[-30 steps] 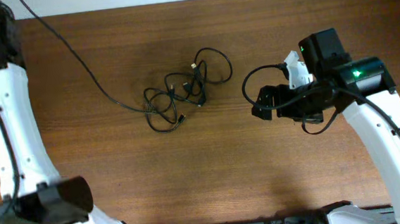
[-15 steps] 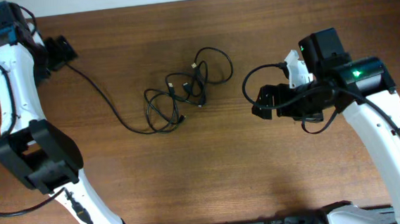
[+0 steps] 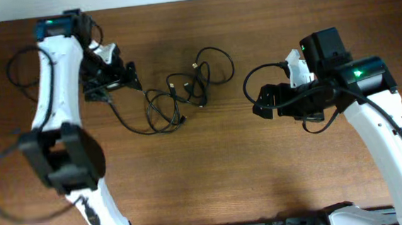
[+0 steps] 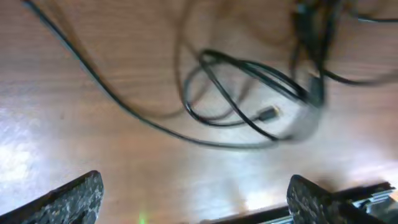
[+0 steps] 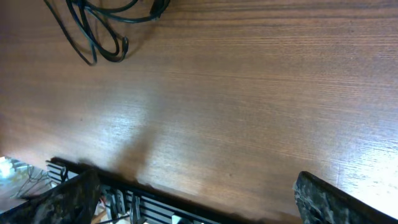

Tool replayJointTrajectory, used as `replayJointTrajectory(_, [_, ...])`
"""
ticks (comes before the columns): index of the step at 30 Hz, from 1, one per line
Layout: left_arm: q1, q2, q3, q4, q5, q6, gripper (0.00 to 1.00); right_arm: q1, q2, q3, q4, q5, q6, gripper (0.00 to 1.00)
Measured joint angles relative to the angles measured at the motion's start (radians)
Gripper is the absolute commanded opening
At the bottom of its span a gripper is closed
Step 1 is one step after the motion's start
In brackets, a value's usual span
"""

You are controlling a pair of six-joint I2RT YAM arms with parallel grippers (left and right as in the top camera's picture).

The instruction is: Untangle cables

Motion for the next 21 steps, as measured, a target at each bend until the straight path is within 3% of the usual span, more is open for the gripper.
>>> replayJointTrajectory(2, [-0.027, -0.153, 0.024, -0.064, 0.015, 0.013, 0.93, 0.0, 0.0, 0.0, 0.0, 0.0, -0.001, 0.98])
replayJointTrajectory(5, [-0.098, -0.164, -0.024, -0.059, 0.015, 0.042, 0.91, 0.0, 0.001, 0.0, 0.015, 0.0, 0.0, 0.98])
replayJointTrajectory(8, [-0.181, -0.165, -0.207, 0.1, 0.016, 0.081, 0.84, 0.0, 0.001, 0.0, 0.019, 0.0, 0.0, 0.98])
replayJointTrajectory(11, [-0.219, -0.159, -0.441, 0.268, 0.018, 0.109, 0.84, 0.0, 0.002, 0.0, 0.013, 0.001, -0.005, 0.98])
replayJointTrajectory(13, [-0.224, -0.159, -0.536, 0.377, 0.018, 0.154, 0.71, 0.0, 0.002, 0.0, 0.019, 0.003, -0.006, 0.98])
replayJointTrajectory(16, [-0.224, -0.159, -0.606, 0.413, 0.018, 0.187, 0.66, 0.0, 0.002, 0.0, 0.022, 0.003, -0.006, 0.98])
replayJointTrajectory(18, [-0.225, -0.159, -0.625, 0.473, 0.018, 0.193, 0.57, 0.0, 0.002, 0.0, 0.023, 0.003, -0.006, 0.98])
replayJointTrajectory(21, [-0.228, -0.159, -0.649, 0.513, 0.018, 0.198, 0.56, 0.0, 0.002, 0.0, 0.022, 0.003, -0.006, 0.98])
